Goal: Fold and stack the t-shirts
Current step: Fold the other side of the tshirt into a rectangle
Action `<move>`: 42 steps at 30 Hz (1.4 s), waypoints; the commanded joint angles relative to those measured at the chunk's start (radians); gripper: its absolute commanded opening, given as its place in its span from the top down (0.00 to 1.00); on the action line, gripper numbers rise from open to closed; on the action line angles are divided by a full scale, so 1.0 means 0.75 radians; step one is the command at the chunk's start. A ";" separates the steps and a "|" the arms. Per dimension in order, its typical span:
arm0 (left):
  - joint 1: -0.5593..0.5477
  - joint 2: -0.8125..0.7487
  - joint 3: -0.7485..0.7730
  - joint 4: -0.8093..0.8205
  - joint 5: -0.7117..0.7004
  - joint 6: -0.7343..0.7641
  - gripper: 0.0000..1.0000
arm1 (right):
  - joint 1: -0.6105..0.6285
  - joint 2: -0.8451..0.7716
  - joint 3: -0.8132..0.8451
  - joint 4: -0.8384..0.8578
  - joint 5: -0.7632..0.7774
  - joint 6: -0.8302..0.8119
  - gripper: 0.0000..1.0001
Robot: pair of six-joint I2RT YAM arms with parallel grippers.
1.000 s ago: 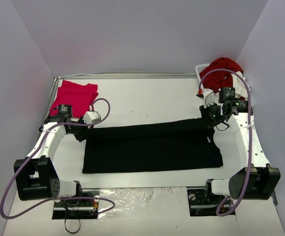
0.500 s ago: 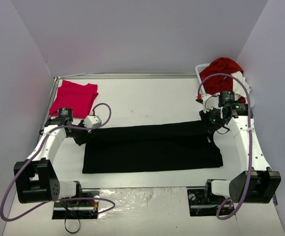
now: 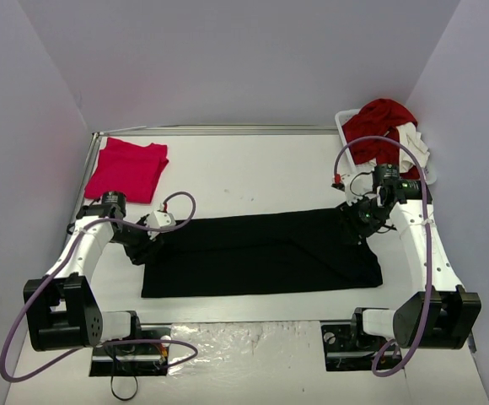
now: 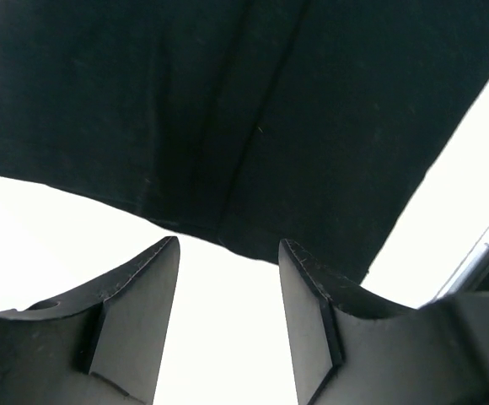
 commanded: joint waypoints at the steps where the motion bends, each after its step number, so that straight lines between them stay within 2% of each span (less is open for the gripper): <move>1: 0.014 -0.054 0.074 -0.132 -0.007 0.105 0.50 | -0.003 -0.009 -0.003 -0.102 -0.002 -0.070 0.55; 6: 0.030 -0.077 0.154 -0.128 0.101 0.030 0.51 | -0.005 0.095 0.033 -0.055 -0.079 -0.123 0.53; 9: 0.057 -0.081 0.229 -0.095 0.199 -0.083 0.50 | -0.003 0.232 0.078 -0.051 -0.171 -0.184 0.53; 13: 0.096 -0.093 0.305 0.001 0.285 -0.342 0.50 | -0.003 0.458 0.130 -0.049 -0.233 -0.252 0.54; 17: 0.110 -0.128 0.299 0.140 0.279 -0.483 0.50 | 0.002 0.631 0.195 -0.051 -0.263 -0.309 0.55; 22: 0.114 -0.118 0.275 0.199 0.224 -0.533 0.50 | 0.002 0.827 0.315 -0.049 -0.300 -0.350 0.55; 30: 0.127 -0.108 0.252 0.244 0.173 -0.572 0.50 | 0.004 1.011 0.436 -0.061 -0.335 -0.383 0.56; 42: 0.131 -0.104 0.254 0.242 0.154 -0.582 0.49 | 0.006 1.108 0.441 -0.090 -0.335 -0.442 0.56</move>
